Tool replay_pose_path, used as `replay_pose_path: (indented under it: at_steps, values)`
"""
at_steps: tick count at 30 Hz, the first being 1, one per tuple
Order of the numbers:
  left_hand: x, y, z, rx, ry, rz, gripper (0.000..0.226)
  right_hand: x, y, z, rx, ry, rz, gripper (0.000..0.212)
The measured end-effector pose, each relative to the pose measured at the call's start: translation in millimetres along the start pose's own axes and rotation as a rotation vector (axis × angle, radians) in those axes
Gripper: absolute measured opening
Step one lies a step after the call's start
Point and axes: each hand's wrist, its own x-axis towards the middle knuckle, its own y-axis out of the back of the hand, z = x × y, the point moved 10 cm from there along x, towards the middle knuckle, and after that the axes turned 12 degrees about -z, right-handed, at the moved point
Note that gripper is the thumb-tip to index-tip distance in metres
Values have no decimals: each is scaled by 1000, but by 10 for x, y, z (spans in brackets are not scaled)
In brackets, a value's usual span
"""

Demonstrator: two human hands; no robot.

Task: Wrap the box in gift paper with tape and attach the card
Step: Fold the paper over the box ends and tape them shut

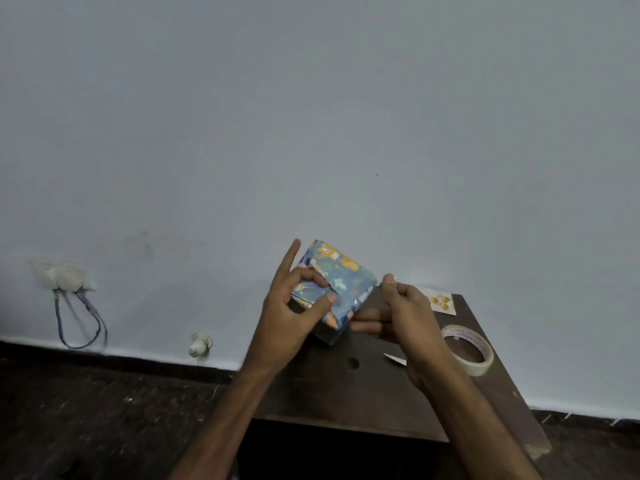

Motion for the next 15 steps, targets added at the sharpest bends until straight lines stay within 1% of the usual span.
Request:
replay_pose_path:
  at_steps: [2,4,5,7,9,10,11,13,15]
  values:
    - [-15,-40,-160,-6,74,-33,24,14,40,-10,-14,-10,16,37]
    - [-22,-63,-253,-13,123,-66,30,19,62,-21,-36,-14,29,37]
    - [-18,-79,-225,0,112,-96,33,19,71,-28,-40,-13,36,36]
    - [-19,-101,-75,107,11,-157,41,2,99,-50,-20,-16,48,31]
    - [-44,-96,37,277,-92,-166,63,-17,122,-83,3,-23,41,27]
    - [-51,-84,43,312,-103,-153,73,-21,134,-94,1,-28,38,27]
    - [-51,-69,29,294,-94,-134,80,-30,144,-95,-4,-37,39,27]
    - [-47,-40,43,279,-92,-97,79,-34,144,-80,0,-52,38,26]
    - [-57,-38,126,346,-142,-83,67,-31,137,-62,20,-59,32,25]
